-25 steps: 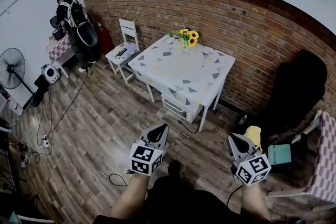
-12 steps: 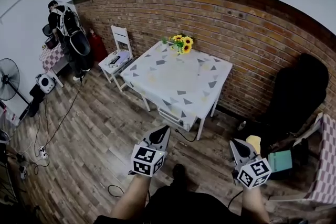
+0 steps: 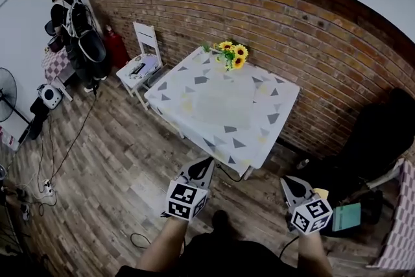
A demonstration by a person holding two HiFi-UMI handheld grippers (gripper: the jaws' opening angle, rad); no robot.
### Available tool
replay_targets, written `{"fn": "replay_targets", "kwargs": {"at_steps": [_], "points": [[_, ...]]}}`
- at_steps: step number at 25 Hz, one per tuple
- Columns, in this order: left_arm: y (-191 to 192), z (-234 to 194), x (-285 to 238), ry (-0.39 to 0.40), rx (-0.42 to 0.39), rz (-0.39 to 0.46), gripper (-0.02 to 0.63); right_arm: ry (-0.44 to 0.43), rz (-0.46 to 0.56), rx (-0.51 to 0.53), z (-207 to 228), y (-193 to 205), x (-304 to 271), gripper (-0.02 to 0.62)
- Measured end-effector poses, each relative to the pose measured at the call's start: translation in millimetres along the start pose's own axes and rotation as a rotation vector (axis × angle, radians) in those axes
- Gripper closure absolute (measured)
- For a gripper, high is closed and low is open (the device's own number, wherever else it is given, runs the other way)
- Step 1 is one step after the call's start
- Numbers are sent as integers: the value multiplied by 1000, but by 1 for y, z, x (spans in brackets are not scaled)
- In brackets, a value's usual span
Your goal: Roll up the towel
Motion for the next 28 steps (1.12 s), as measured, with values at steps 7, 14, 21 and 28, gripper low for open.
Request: {"fn": "replay_targets", "kwargs": {"at_steps": [7,14,21,28], "points": [[-3,-65,-42,-7,24,15,586,-19,-29,79,5,-52,-72,581],[4,-85,-74,8,50,-19,586,-38,-71,110,15,-74,-119,581],[16,-99,-125,-12,74,-106,586,-108,-130,185,50,-83,-175,581],[-5,-121,-195,-51,51,-145,586,-154,-156,239,112,-107,-233,581]]}}
Point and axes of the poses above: the fingertips, and each gripper's own axes: x backward along the fingers, z to its right, y out of its underside, the point moved 3 cm from there along x, backward along the fingers, and after that the axes turned 8 degrees about -x, right-handed, at the moved point
